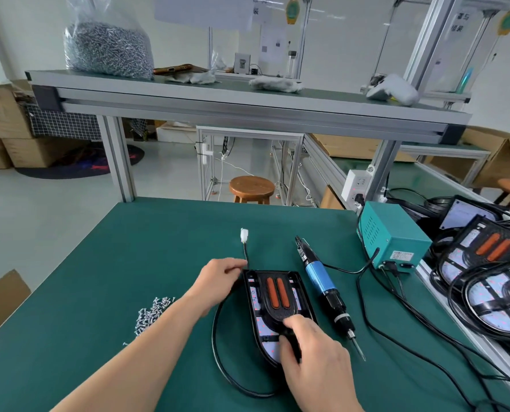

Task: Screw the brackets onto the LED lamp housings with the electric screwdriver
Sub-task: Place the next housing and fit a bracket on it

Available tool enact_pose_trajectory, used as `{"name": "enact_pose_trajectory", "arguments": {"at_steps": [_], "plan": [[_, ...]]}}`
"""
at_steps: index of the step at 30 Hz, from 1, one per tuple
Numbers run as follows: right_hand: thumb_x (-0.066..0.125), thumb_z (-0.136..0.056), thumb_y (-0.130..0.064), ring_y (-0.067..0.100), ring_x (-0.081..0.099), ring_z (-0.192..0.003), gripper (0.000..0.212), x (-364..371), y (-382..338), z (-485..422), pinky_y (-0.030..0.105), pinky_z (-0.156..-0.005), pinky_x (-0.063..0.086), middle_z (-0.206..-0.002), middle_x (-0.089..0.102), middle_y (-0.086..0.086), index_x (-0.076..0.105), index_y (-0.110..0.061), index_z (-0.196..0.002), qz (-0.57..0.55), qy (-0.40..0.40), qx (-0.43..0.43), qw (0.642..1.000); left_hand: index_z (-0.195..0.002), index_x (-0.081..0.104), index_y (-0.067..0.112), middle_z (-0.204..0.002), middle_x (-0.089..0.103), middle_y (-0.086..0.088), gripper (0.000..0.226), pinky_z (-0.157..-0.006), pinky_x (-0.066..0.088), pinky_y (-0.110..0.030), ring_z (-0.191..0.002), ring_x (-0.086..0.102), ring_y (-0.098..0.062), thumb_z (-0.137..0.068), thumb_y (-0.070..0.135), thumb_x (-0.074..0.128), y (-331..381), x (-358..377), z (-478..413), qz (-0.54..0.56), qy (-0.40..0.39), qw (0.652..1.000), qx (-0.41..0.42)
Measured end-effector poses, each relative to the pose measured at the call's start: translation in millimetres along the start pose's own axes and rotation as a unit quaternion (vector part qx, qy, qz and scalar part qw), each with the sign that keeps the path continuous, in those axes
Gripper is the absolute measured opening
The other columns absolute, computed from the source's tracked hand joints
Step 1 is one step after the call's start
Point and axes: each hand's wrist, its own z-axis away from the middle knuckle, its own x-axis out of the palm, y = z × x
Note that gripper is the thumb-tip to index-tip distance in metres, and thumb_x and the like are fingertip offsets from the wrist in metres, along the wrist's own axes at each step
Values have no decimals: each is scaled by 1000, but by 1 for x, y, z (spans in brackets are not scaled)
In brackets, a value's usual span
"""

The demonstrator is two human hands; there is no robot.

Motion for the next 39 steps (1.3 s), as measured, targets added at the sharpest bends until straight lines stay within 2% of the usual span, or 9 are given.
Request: {"name": "enact_pose_trajectory", "arguments": {"at_steps": [5, 9, 16, 19, 22, 26, 31, 35, 39], "plan": [[93, -61, -9, 22, 58, -47, 37, 0, 4, 1, 32, -42, 47, -82, 70, -12, 73, -19, -90, -4, 9, -11, 1000, -137, 58, 20, -127, 64, -2, 40, -94, 44, -28, -117, 58, -21, -98, 27, 57, -16, -11, 21, -139, 112, 983, -34], [93, -60, -9, 23, 57, -46, 38, 0, 2, -1, 34, -40, 47, -78, 68, -10, 72, -19, -89, -4, 1, -15, 1000, -130, 45, 16, -118, 57, -6, 46, -90, 48, -38, -109, 59, -31, -91, 33, 62, -19, -8, 58, -329, 41, 943, -26], [59, -97, -30, 28, 64, -87, 22, 6, -4, -5, 42, -76, 49, -106, 66, -6, 62, -22, -117, -40, -38, -6, 998, -101, 65, 10, -93, 67, -7, 14, -80, 45, -36, -89, 62, -31, -91, 2, 58, -14, 8, 49, -161, 149, 975, 41], [53, -100, -34, 25, 64, -90, 23, 6, -5, -4, 40, -79, 47, -112, 64, -8, 58, -25, -120, -33, -55, -3, 998, -96, 74, 15, -91, 75, -1, 20, -95, 50, -35, -94, 70, -20, -100, 15, 55, -14, 8, 44, 11, 153, 988, -21], [55, -99, -33, 23, 64, -88, 22, 6, -1, -4, 39, -77, 48, -109, 65, -9, 60, -25, -119, -38, -46, -2, 998, -122, 67, 23, -110, 72, 14, 28, -104, 47, -30, -106, 65, 0, -103, 35, 52, -10, 21, 63, 118, 110, 987, -10], [53, -100, -35, 19, 64, -92, 22, 4, 3, -8, 38, -80, 49, -107, 64, -10, 58, -27, -120, -36, -63, -8, 997, -139, 46, 34, -116, 57, 22, 58, -99, 43, -25, -115, 54, -2, -85, 45, 62, -7, 39, 90, 49, 92, 992, 77], [58, -96, -46, 9, 52, -57, 27, -13, 11, -34, 31, -63, 46, -59, 56, -11, 65, -24, -82, -122, -76, 27, 989, -151, 36, 35, -104, 64, 7, 73, -94, 46, -37, -102, 57, -22, -88, 13, 65, -7, 39, 89, 17, 92, 993, 73], [58, -96, -47, 21, 60, -89, 26, -21, 50, -86, 39, -79, 50, -96, 60, -4, 62, -23, -105, 0, 11, 116, 993, -133, 55, 42, -100, 60, 17, 53, -92, 40, -24, -105, 49, -5, -89, 14, 64, -11, 40, 88, -12, 99, 990, 99], [67, -88, -59, 34, 59, -108, 63, -6, 77, -121, 39, -78, 43, -117, 55, 10, 44, -11, -122, 128, -133, 185, 965, -132, 60, 34, -96, 61, 8, 45, -86, 30, -2, -105, 42, 3, -91, 15, 65, -12, 42, 86, -34, 102, 987, 123]]}}
